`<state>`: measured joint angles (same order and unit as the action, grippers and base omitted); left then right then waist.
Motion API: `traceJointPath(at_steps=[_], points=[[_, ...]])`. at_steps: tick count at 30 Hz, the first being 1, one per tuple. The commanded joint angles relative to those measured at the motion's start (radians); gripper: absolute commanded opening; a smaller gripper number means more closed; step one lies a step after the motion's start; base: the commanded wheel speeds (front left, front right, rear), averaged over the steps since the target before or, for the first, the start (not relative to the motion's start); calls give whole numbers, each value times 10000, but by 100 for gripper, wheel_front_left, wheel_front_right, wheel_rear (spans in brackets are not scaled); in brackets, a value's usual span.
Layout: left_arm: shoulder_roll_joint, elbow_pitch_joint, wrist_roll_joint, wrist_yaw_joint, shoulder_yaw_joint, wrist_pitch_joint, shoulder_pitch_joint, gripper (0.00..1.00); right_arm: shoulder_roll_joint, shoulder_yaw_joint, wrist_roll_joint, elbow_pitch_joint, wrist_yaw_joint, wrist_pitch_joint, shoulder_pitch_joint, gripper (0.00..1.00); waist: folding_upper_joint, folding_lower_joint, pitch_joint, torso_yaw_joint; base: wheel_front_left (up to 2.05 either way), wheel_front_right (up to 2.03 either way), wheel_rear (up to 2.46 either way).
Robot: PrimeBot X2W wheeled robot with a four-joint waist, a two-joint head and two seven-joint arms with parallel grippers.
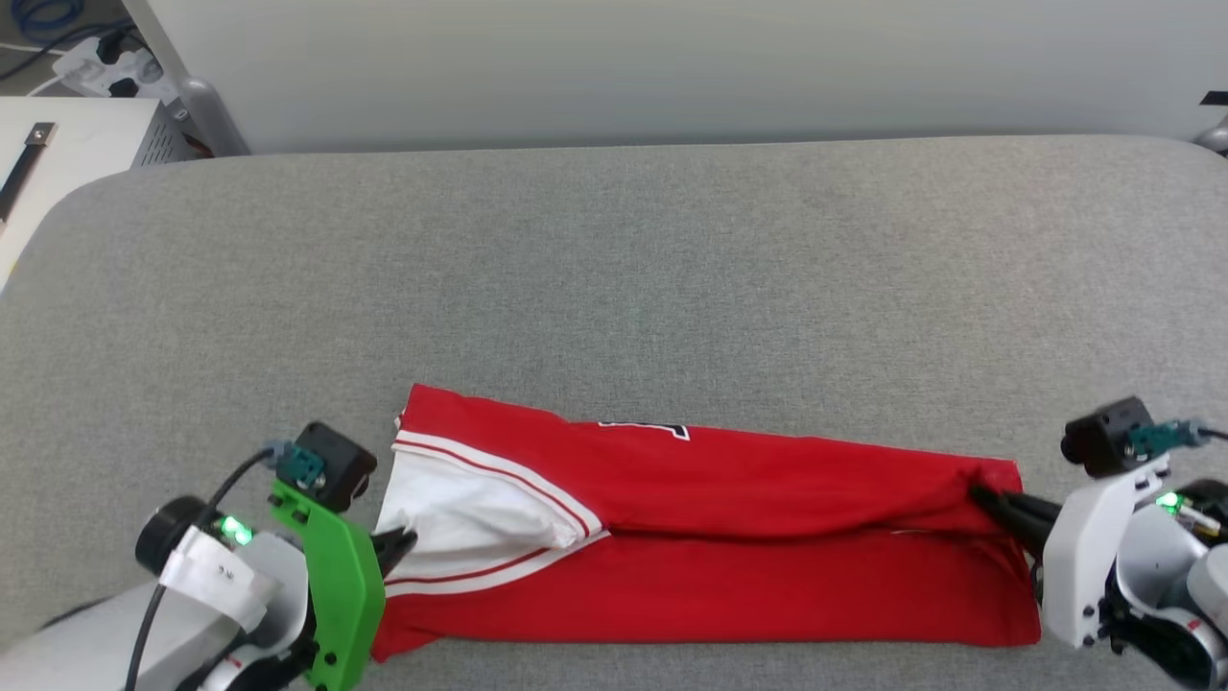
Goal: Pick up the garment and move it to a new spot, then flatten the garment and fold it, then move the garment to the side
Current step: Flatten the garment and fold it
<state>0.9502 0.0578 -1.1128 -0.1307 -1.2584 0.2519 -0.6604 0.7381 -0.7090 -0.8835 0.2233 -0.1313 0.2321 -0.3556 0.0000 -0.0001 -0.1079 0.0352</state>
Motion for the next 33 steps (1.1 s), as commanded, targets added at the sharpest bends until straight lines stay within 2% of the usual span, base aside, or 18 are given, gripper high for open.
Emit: traceJointPath(at_steps=[1,8,9,10,11,12,13,14,18,24,27,32,33], points=[[-24,-75,-148,-87,-1,-133,263,0,-50,160,40,-72,6,40,296,0,0,1,-129,12,0,0,0],[-804,-1148,-396,122,-49,-462,805,0,-651,581,416,266,6,355,852,0,0,1,-574,-37,0,0,0],[-899,-1322,-380,140,-52,-505,828,0,-758,629,441,341,6,347,871,8,0,1,-589,-42,0,0,0],[-997,-1512,-343,170,-63,-511,866,0,-865,681,481,402,6,322,883,43,0,1,-593,-49,0,0,0],[-1063,-1631,-324,190,-70,-524,901,0,-934,737,506,431,6,278,893,100,0,1,-588,-54,0,0,0],[-1132,-1756,-332,170,-46,-621,940,5,-995,827,548,431,6,189,898,100,0,1,-554,-61,0,0,0],[-1173,-1837,-316,122,-18,-732,969,61,-1030,922,567,405,6,95,918,100,0,1,-505,-58,0,0,0],[-1193,-1900,-257,59,5,-881,1002,100,-1059,1044,566,320,6,-22,963,100,0,1,-419,-55,0,0,0],[-1122,-1872,72,-389,222,-1759,1152,100,-947,1732,461,-352,6,-464,1321,100,0,1,-51,4,0,0,0],[-1015,-1445,345,-1498,895,-3498,1550,100,-409,3197,365,-1609,6,-189,2032,100,0,1,320,84,0,0,0],[-1135,-1274,547,-2230,1407,-4621,1781,100,-139,3842,243,-1841,6,506,2338,100,0,1,358,140,0,0,0],[-1489,-1069,1198,-3084,2358,-5112,2226,100,183,4371,-627,-1799,6,2163,2756,100,0,1,262,264,0,0,0],[-1652,-943,1493,-3284,2809,-5124,2325,100,223,4480,-812,-1734,6,2451,2806,100,0,1,204,314,0,0,0]])
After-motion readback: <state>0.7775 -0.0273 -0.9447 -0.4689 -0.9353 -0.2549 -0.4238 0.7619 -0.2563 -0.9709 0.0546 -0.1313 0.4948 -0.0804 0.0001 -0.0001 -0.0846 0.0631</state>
